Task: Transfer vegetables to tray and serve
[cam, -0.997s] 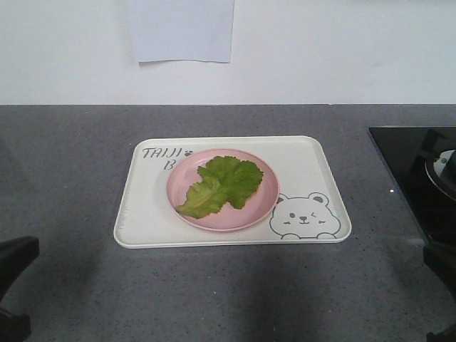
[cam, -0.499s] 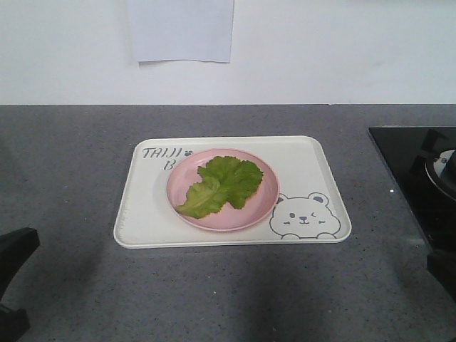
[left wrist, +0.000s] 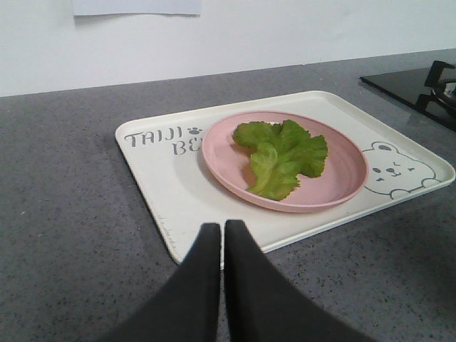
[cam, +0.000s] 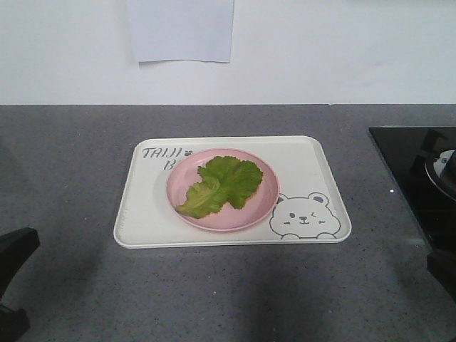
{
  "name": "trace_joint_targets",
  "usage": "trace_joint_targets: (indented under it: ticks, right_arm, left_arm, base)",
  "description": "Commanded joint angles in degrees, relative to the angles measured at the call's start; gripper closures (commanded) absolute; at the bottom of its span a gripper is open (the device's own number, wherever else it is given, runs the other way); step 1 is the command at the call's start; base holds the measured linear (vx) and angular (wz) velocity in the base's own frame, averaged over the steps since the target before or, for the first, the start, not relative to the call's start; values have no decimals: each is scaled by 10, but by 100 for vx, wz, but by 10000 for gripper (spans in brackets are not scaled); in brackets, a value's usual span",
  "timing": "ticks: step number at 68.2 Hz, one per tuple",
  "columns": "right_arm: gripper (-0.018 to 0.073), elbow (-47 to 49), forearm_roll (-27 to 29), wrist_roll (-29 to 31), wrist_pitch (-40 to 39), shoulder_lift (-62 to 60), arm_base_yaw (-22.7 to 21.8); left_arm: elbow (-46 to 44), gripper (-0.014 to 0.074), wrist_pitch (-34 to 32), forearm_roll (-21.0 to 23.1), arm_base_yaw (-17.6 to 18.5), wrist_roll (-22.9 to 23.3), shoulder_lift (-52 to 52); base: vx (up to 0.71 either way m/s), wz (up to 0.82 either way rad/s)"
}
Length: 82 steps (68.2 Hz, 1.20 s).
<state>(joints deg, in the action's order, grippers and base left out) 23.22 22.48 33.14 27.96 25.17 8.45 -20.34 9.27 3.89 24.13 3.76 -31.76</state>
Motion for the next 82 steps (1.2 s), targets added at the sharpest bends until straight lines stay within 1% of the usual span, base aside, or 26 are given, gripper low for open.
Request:
trace_joint_targets:
  ticks: [1, 6, 10, 14, 20, 25, 31, 40, 46, 55, 65, 82]
  right_arm:
    - [565, 15, 6, 1, -40, 1, 0]
    - [565, 15, 6, 1, -40, 1, 0]
    - [565, 15, 6, 1, -40, 1, 0]
    - [565, 15, 7, 1, -40, 1, 0]
    - [565, 15, 7, 1, -40, 1, 0]
    - [565, 15, 7, 1, -40, 1, 0]
    - [565, 15, 7, 1, -40, 1, 0]
    - [565, 15, 7, 1, -40, 1, 0]
    - [565, 15, 7, 1, -40, 1, 0]
    - [565, 15, 7, 1, -40, 1, 0]
    - [565, 15, 7, 1, -38, -1, 0]
    - [565, 15, 7, 1, -36, -1, 0]
  left_arm:
    - [-14, 602, -48, 5, 2, 6, 1]
    - [-14, 602, -42, -5, 2, -5, 1]
    - [-4, 602, -52, -33, 2, -12, 11]
    - [15, 602, -78, -60, -8, -14, 23]
    - [54, 602, -128, -55, -39, -6, 55]
    - [97, 602, -163, -48, -68, 14, 90]
    - [146, 602, -175, -48, -100, 34, 140]
    - [200, 602, -174, -48, -138, 36, 214]
    - [232, 602, -174, -34, -164, 36, 266]
    - [233, 602, -99, -39, -192, 34, 333]
    - [233, 602, -50, -39, -204, 35, 333]
    - [233, 602, -54, -39, -204, 35, 332]
  base:
    - [0, 0]
    - [0, 0]
    - [0, 0]
    - [0, 0]
    - [0, 0]
    - [0, 0]
    - [0, 0]
    - [0, 0]
    - [0, 0]
    - [0, 0]
    - [0, 0]
    - [0, 0]
